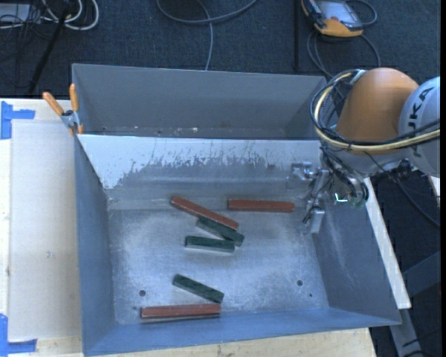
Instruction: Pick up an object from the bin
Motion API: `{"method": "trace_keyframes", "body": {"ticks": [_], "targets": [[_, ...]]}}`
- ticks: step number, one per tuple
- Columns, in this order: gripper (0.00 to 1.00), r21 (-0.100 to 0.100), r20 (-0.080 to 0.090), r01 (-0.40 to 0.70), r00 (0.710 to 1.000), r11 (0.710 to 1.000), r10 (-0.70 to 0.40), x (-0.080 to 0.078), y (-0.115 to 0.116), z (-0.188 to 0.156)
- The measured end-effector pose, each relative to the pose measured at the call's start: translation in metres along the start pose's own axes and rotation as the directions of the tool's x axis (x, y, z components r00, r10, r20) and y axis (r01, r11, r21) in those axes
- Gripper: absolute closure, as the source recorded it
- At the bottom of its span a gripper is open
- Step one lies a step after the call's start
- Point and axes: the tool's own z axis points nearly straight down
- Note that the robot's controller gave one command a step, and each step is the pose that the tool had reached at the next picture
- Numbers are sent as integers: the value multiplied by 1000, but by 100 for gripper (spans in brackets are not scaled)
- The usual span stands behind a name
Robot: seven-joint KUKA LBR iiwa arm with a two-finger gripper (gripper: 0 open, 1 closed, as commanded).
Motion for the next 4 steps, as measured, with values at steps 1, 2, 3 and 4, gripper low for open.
{"method": "trace_keyframes", "body": {"ticks": [1,2,3,4], "targets": [[0,-2,0,-451,892,892,451,0,59,79],[0,-4,7,-417,909,909,417,8,124,45],[0,-5,6,-488,873,873,488,11,183,47],[0,-4,4,-621,784,784,621,4,175,76]]}}
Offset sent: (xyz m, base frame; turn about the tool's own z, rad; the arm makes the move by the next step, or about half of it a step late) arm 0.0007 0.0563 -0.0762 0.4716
